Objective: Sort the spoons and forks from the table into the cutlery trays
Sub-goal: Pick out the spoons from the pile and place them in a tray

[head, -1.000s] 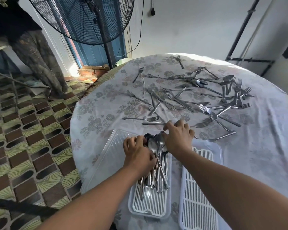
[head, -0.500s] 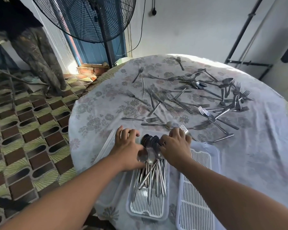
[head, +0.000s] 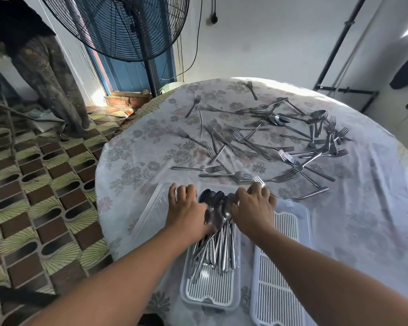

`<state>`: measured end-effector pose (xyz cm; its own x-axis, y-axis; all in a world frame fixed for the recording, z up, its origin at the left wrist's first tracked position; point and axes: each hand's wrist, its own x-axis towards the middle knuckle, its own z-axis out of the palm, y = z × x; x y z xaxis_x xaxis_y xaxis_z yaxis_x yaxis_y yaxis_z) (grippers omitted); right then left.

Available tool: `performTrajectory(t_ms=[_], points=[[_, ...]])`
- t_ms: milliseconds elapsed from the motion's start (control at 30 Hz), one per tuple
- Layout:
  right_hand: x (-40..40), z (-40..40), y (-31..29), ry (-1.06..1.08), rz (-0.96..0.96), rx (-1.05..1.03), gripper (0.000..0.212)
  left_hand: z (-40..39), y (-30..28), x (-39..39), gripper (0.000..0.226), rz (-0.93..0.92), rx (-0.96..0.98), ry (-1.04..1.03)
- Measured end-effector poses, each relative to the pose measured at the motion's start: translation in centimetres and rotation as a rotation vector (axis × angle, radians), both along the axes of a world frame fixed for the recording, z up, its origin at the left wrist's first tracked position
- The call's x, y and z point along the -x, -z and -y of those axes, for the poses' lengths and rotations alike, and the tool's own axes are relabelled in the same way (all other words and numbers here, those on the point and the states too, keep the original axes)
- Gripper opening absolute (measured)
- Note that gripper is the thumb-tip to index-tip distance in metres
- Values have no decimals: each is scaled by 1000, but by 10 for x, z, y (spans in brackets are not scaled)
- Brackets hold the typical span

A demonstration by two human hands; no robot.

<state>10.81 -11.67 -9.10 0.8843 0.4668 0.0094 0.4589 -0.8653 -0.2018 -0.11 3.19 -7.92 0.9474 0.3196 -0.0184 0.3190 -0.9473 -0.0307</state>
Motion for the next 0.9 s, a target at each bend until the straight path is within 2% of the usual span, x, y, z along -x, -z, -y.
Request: performTrajectory(t_ms=[100, 267, 367, 500, 600, 767, 900], points=[[4, 1, 2, -10, 13, -5, 27, 3, 4, 1, 53, -57, -22, -36], [2, -1, 0, -29, 31, 1, 27, 4, 2, -11, 27, 42, -35, -97], [4, -6, 1, -31, 40, 5, 30, 4, 2, -20, 26, 120, -7, -109], [2, -4, 4, -30, 27, 2, 21, 12, 16, -10, 22, 270, 42, 78], [-3, -3, 4, -6, 25, -12, 25, 20, 21, -1, 25, 190, -4, 169], [-6, -1, 2, -25, -33, 25, 34, 33, 18, -13, 35, 88, 132, -66], [-7, 1, 2, -43, -9, -26, 33, 31, 19, -18, 33, 58, 172, -174]])
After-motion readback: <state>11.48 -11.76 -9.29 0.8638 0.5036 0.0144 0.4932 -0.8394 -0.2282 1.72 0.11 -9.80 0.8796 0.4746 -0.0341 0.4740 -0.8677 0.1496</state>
